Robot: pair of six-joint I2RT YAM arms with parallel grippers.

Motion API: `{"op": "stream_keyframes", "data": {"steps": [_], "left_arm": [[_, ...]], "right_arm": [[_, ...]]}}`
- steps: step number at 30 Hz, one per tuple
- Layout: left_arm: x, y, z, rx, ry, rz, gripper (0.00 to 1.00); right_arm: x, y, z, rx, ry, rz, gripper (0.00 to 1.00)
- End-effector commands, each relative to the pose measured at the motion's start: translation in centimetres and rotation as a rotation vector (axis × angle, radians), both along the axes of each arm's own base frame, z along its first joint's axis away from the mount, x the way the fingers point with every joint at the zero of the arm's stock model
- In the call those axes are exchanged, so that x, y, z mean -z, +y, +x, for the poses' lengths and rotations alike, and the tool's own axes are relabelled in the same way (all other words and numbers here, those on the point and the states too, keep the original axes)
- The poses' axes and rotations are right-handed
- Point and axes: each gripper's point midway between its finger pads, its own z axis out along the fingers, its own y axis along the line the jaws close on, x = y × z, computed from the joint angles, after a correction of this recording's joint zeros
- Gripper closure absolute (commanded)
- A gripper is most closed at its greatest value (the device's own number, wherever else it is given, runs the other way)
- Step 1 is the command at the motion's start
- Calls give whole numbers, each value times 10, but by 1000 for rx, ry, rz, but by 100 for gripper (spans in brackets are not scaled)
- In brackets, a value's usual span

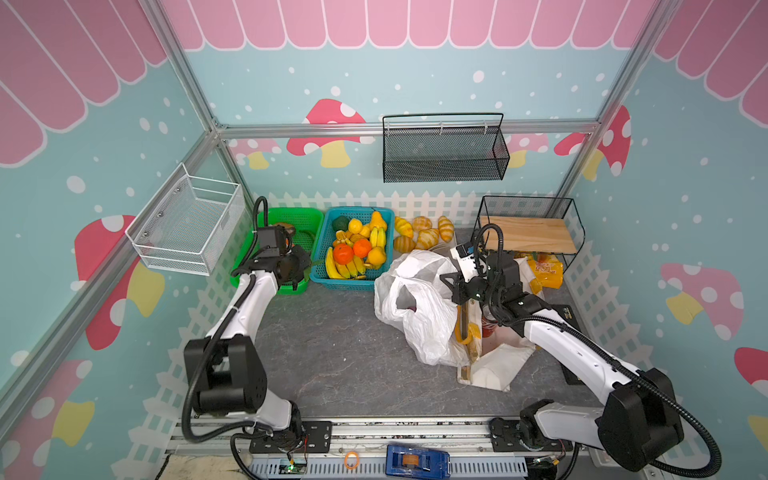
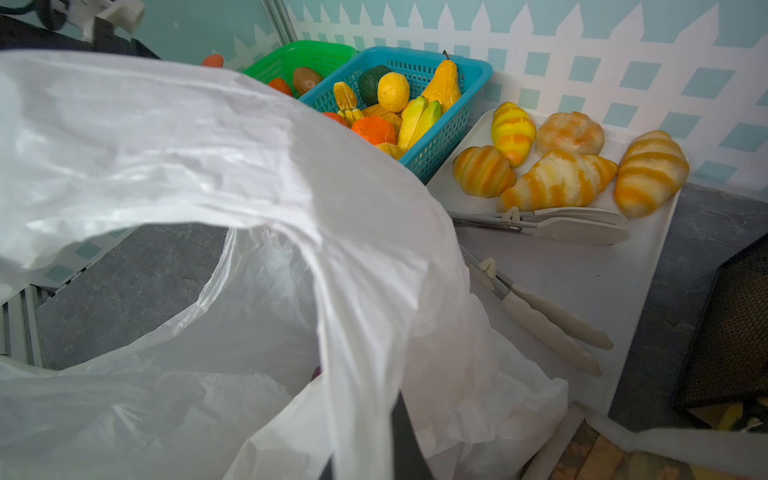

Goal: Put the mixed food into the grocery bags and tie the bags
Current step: 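Grasp the orange carrot by its leafy end with the left gripper, then carry the carrot with the left gripper into the bag's mouth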

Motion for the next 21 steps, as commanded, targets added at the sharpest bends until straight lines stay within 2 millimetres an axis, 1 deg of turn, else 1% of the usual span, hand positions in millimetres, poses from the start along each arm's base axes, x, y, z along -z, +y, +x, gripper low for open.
{"op": "stream_keyframes", "data": {"steps": [1, 2, 4, 7, 10, 14, 17, 19, 21], "left_arm": [[-33, -51, -28, 141, -140, -27, 72], [-39, -63, -40, 190, -163, -14, 73], [-49, -95, -70, 333, -212, 32, 73], [-56, -136, -111, 555, -249, 102, 72], [-46, -152, -138, 700, -215, 209, 73], [-30, -170, -163, 881, -191, 347, 74], [-24, -181, -177, 1024, -223, 460, 75], [-23, -183, -180, 1081, -249, 546, 76], [-18, -180, -183, 1142, -244, 635, 77]], "right_arm": [[-14, 1, 0, -3, -25, 30, 100], [-14, 1, 0, -3, -23, 29, 100], [-18, 0, 1, 3, -30, 24, 100], [-22, -1, 2, 2, -35, 10, 100], [-27, -1, 4, 4, -39, -2, 100], [-30, -3, 4, 1, -43, -24, 100], [-29, -4, 3, -7, -39, -49, 100], [-30, -3, 2, -19, -33, -59, 100], [-29, 0, 1, -36, -23, -57, 100]]}}
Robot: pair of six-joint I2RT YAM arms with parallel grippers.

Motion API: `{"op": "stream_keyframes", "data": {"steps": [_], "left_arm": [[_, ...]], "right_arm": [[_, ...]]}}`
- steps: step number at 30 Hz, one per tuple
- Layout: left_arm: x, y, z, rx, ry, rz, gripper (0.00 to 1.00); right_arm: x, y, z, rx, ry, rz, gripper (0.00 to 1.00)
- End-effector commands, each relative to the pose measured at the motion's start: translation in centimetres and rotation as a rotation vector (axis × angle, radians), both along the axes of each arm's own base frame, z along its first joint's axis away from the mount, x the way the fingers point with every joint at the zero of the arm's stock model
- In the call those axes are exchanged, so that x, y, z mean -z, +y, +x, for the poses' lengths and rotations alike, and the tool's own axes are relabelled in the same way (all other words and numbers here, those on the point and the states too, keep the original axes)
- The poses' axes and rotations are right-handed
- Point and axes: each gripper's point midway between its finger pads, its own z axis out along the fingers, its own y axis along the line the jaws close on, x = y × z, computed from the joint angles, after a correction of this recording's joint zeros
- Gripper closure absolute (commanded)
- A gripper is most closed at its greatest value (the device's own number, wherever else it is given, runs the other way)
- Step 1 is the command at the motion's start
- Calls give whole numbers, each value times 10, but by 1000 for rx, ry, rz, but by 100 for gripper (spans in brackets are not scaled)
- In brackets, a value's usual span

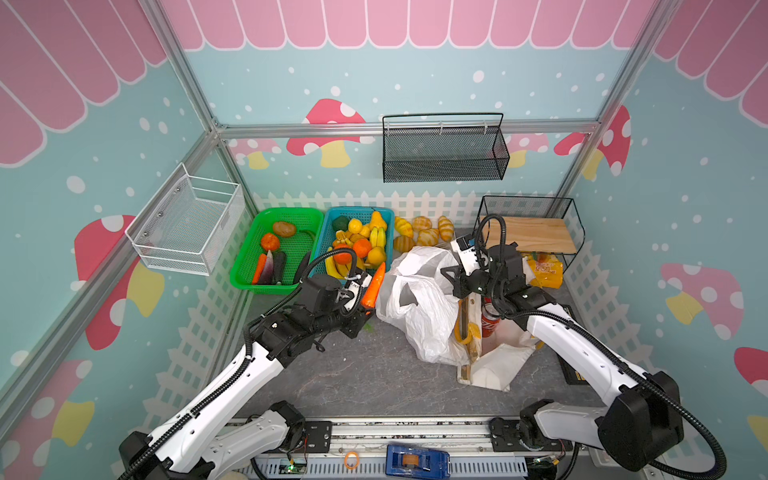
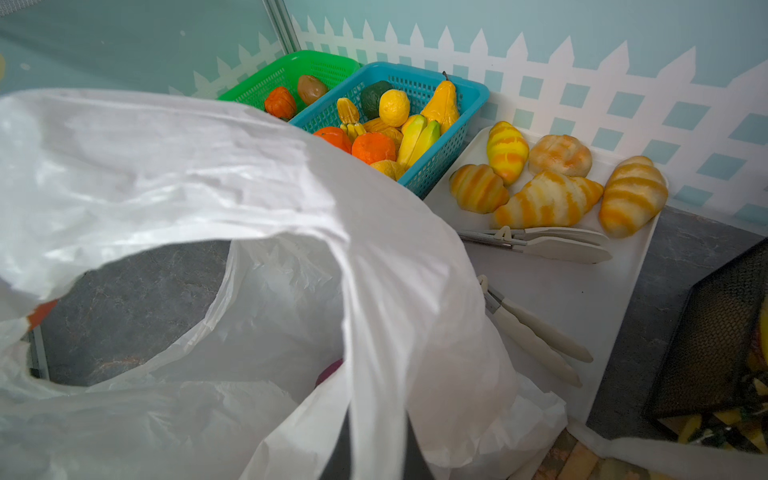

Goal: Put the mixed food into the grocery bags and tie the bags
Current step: 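Carry the carrot with the left gripper into the bag's mouth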

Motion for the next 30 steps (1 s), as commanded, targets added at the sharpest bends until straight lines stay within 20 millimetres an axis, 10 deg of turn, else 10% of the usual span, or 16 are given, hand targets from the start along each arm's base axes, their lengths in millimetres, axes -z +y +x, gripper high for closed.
{"op": "stream_keyframes", "data": {"steps": [1, 9, 30], "left_arm": [[17, 15, -8, 131, -76, 234, 77], [30, 31, -8, 283, -151, 484, 78], [10, -77, 94, 456, -298, 622, 71]], "right_arm": [[-3, 1, -1, -29, -1, -25, 100], [-3, 4, -2, -50, 4, -19, 100], [-4, 9, -19, -90, -3, 67, 100]]}}
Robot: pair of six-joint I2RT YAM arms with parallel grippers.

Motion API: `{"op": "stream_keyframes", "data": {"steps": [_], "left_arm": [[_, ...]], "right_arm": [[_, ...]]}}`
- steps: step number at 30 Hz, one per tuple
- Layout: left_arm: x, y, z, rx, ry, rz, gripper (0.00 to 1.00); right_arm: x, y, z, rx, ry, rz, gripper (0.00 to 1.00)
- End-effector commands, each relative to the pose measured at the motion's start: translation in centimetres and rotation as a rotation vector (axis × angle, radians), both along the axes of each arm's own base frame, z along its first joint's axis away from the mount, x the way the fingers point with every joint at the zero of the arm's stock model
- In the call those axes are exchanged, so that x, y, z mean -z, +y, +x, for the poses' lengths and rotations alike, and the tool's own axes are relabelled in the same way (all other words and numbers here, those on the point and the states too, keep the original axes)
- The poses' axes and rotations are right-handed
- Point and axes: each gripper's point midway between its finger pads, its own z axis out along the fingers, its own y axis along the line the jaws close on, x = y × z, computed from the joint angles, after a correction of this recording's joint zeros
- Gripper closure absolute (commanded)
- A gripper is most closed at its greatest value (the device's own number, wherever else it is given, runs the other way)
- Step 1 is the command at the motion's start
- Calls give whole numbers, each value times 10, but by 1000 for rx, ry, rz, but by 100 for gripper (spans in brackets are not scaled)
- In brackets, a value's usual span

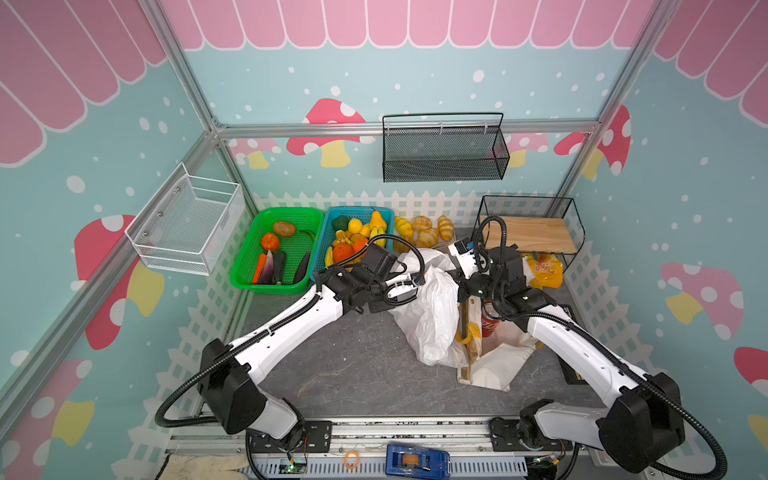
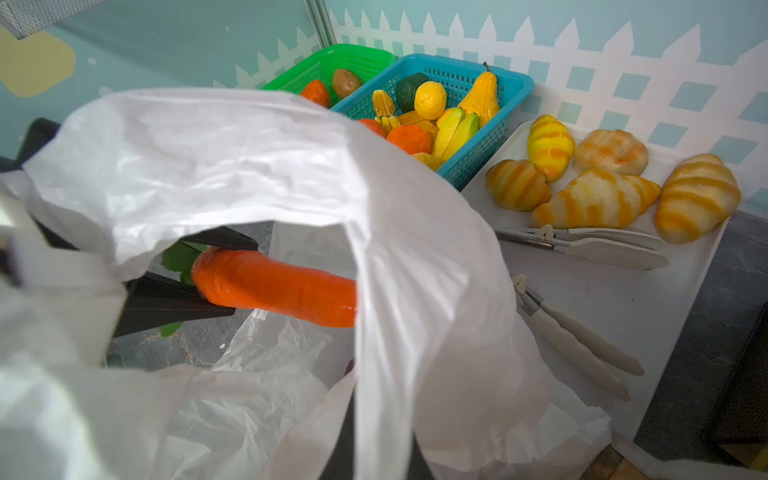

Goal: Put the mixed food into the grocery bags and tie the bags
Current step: 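Carry the carrot with the left gripper into the bag's mouth, then open the left gripper to drop the carrot into the bag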

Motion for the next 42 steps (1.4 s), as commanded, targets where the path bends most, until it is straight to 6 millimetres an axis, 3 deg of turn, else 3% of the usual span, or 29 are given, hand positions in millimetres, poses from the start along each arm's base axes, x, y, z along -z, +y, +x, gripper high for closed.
{"op": "stream_keyframes", "data": {"steps": [1, 7, 11, 18, 24, 28, 34, 42], "left_arm": [[-17, -11, 21, -23, -82, -13, 71], [-9, -3, 39, -193, -81, -27, 71], [-1, 12, 35, -240, -73, 16, 70], [24, 15, 18, -159, 1, 155, 69], [20, -13, 12, 0, -8, 167, 64], [16, -25, 24, 8, -52, 195, 61], [7, -32, 44, -35, -139, 167, 50], [-4, -31, 44, -85, -198, 73, 40]], "right_arm": [[-10, -3, -4, 3, -35, 21, 100], [-9, -10, -6, 36, -47, 6, 100], [-16, -15, -3, 64, -72, -8, 100], [-34, -13, 0, 75, -104, 48, 100], [-36, -4, -2, 37, -83, 98, 100], [-34, -5, -2, 47, -80, 99, 100], [-27, -13, -3, 80, -82, 68, 100], [-18, -17, -3, 97, -72, 45, 100]]}}
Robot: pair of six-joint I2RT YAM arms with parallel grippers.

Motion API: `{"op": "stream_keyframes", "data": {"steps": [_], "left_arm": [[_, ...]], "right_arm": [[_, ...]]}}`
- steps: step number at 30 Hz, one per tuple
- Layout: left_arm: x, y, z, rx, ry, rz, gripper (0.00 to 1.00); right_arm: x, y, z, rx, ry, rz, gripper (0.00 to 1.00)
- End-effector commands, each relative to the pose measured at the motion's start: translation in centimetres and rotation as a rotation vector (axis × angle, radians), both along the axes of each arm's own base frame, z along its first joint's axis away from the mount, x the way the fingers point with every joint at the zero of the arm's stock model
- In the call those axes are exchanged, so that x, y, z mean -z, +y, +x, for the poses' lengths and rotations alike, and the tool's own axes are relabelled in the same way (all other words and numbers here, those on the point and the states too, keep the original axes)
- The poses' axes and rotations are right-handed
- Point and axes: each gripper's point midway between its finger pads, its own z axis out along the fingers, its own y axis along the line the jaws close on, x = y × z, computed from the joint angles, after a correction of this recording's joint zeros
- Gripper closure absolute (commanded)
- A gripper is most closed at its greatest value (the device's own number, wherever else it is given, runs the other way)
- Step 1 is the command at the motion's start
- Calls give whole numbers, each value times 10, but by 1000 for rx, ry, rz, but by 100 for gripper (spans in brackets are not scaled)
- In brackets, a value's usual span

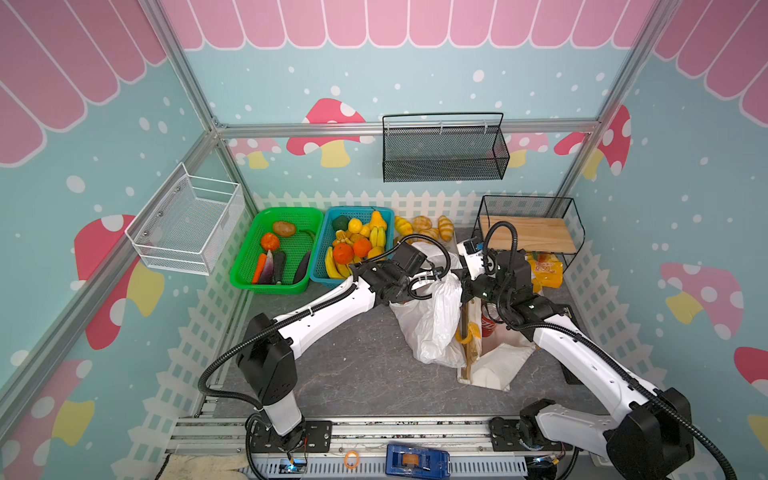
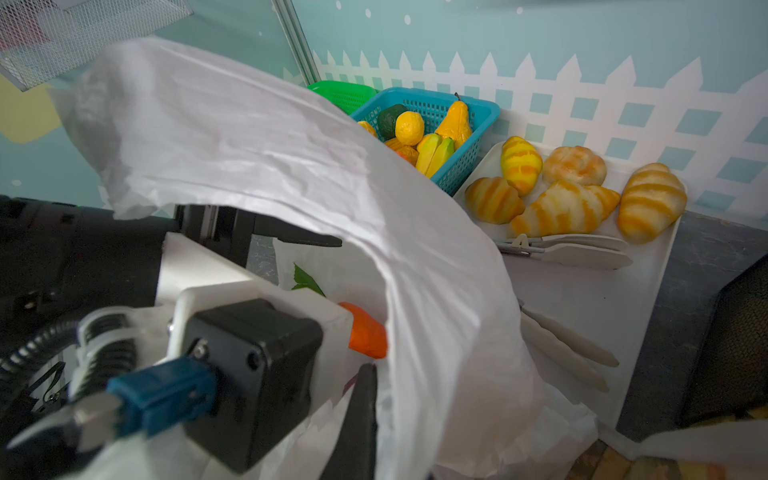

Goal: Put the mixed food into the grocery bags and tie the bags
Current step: 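Open the left gripper to drop the carrot into the bag, then grasp the bag's rim with the left gripper while the right gripper lifts the bag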

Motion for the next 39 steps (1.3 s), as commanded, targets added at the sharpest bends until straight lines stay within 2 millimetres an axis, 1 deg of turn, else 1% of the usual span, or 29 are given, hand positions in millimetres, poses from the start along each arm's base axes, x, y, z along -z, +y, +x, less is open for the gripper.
{"op": "stream_keyframes", "data": {"steps": [1, 4, 8, 11, 14, 16, 17, 18, 19, 21, 22, 23, 24, 26, 29, 30, 32, 33, 35, 37, 39], "left_arm": [[-21, 0, -1, -11, -57, -70, 39], [-30, 0, -15, -17, -24, -160, 39], [-37, 5, -47, -42, 69, -322, 39], [-41, 18, -71, -98, 127, -437, 39], [-41, 32, -96, -160, 208, -586, 39], [-42, 39, -107, -196, 244, -700, 39], [-42, 44, -108, -231, 257, -765, 37], [-42, 48, -106, -273, 263, -827, 35], [-41, 56, -101, -346, 270, -898, 31], [-39, 74, -82, -524, 280, -1030, 30], [-35, 87, -70, -654, 302, -1103, 30], [-30, 95, -60, -749, 337, -1160, 30], [-25, 97, -54, -802, 375, -1192, 30], [-15, 92, -43, -855, 441, -1224, 29], [-3, 78, -30, -871, 502, -1236, 28], [1, 75, -26, -876, 514, -1233, 28], [15, 73, -18, -909, 521, -1207, 29], [20, 72, -16, -918, 522, -1196, 31], [28, 68, -12, -921, 542, -1176, 39], [34, 65, -13, -919, 561, -1163, 52], [34, 63, -16, -902, 577, -1162, 66]], "right_arm": [[-3, -5, -1, 17, -29, -13, 100], [2, -10, 2, 40, -27, -38, 100], [6, -15, 7, 77, -24, -65, 100], [4, -15, 9, 77, -25, -64, 100], [3, -13, 10, 72, -24, -63, 100], [3, -13, 11, 71, -29, -65, 100], [2, -13, 11, 70, -32, -65, 100], [2, -13, 11, 71, -35, -67, 100], [1, -14, 11, 72, -37, -67, 100], [0, -13, 12, 68, -39, -65, 100], [0, -13, 12, 68, -39, -64, 100], [0, -11, 12, 62, -35, -62, 100], [0, -10, 12, 58, -34, -61, 100], [0, -9, 12, 52, -30, -56, 100], [0, -9, 12, 48, -27, -51, 100], [0, -8, 11, 47, -27, -50, 100], [-1, -10, 10, 54, -31, -50, 100], [-1, -11, 9, 55, -32, -49, 100], [-1, -11, 8, 57, -33, -49, 100], [-2, -12, 8, 58, -39, -51, 100], [-6, -13, 10, 62, -50, -55, 100]]}}
